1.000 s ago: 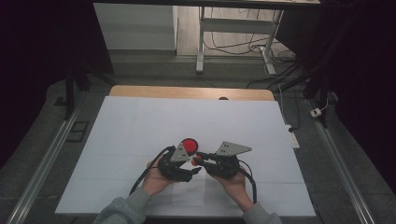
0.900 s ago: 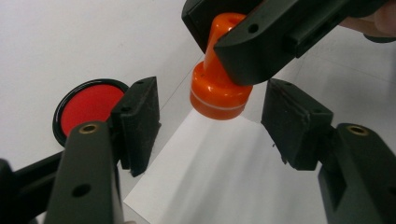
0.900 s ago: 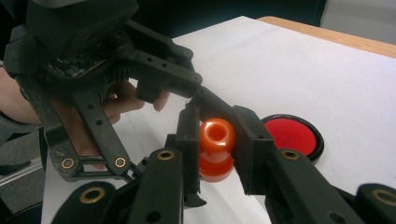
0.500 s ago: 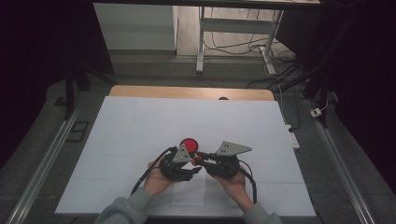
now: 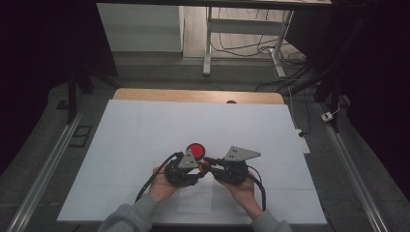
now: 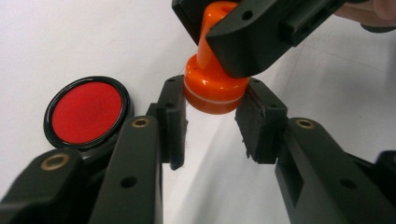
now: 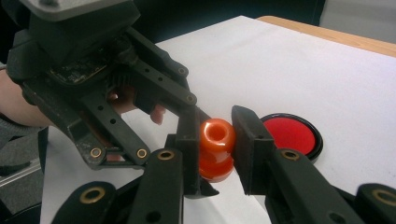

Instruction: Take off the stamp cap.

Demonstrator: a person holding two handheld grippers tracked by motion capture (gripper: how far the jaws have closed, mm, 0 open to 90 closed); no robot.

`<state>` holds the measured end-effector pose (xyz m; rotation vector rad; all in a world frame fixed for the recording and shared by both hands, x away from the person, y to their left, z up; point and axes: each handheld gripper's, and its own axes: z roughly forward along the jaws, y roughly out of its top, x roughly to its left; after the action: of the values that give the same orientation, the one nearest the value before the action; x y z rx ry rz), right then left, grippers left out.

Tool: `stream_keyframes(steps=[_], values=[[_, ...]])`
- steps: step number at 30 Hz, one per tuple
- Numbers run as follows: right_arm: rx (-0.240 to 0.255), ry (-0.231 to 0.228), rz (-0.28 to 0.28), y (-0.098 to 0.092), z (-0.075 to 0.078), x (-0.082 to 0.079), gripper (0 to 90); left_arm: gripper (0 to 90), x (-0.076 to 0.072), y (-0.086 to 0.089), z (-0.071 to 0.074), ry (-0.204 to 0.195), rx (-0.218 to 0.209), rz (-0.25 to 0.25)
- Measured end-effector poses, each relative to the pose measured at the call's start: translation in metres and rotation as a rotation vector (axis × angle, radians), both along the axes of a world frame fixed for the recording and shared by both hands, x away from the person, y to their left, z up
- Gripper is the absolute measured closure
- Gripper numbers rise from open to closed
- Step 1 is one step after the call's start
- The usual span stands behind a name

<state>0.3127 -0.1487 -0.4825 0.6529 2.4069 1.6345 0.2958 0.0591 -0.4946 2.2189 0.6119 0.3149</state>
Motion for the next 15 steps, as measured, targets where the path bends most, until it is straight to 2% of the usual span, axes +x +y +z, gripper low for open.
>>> stream_keyframes(steps=[15], values=[[0.004,0.004,-0.006,-0.0001,-0.0009,0.0004,72.9,64.8,-0.0010,-0.0009,-0.0007,-0.018,0.018,0.000]])
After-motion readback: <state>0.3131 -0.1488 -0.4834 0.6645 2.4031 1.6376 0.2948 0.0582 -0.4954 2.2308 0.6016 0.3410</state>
